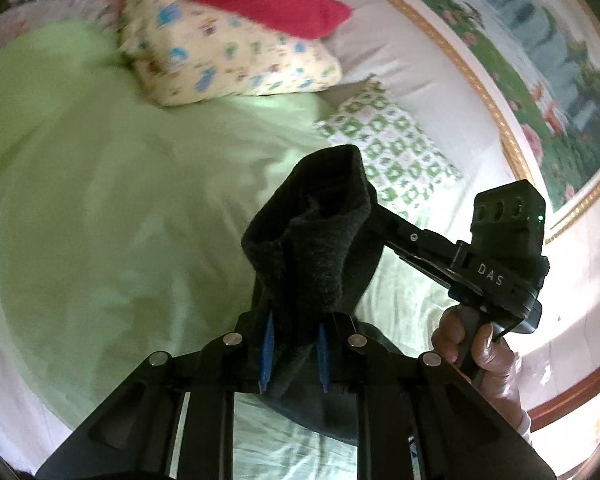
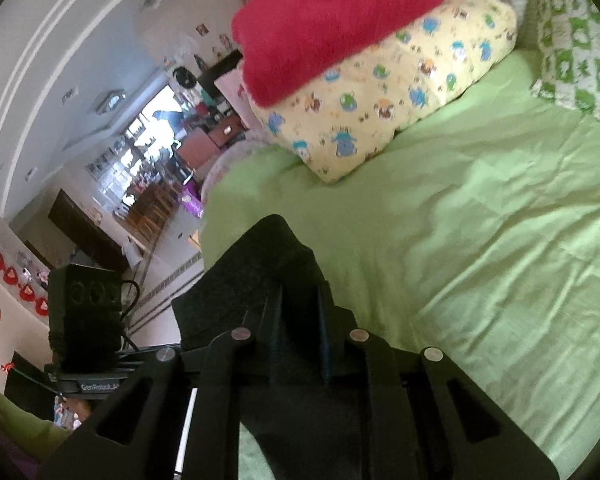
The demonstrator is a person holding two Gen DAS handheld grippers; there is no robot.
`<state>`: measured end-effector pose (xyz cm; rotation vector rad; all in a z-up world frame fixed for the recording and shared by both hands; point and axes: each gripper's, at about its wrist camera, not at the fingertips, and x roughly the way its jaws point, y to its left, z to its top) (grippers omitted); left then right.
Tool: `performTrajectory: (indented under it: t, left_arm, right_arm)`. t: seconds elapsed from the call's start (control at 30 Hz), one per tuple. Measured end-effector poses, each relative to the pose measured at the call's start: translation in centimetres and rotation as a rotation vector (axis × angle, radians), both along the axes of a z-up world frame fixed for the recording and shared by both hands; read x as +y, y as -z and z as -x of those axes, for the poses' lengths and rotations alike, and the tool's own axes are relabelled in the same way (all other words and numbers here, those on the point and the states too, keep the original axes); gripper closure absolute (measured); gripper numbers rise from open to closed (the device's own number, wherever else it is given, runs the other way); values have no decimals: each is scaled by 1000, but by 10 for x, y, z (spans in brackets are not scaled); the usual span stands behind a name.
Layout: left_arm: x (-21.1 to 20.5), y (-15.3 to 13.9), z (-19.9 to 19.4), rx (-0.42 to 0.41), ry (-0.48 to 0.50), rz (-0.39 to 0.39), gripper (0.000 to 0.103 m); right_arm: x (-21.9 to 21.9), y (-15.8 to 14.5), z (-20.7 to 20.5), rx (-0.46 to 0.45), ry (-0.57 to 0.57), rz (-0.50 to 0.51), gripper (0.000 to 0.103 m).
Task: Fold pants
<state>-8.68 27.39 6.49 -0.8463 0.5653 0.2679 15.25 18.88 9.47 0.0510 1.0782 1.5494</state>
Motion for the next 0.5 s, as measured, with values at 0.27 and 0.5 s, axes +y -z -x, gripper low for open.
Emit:
performTrajectory:
  t: [0.27, 0.5]
  left_arm:
    - [-44, -39, -12, -49, 107, -62, 86]
    - [-91, -64, -29, -74, 213, -98, 86]
  right_arm:
    - [-55, -22, -13, 37, 87, -67, 87]
    - [-111, -33, -21, 62, 170, -109, 87]
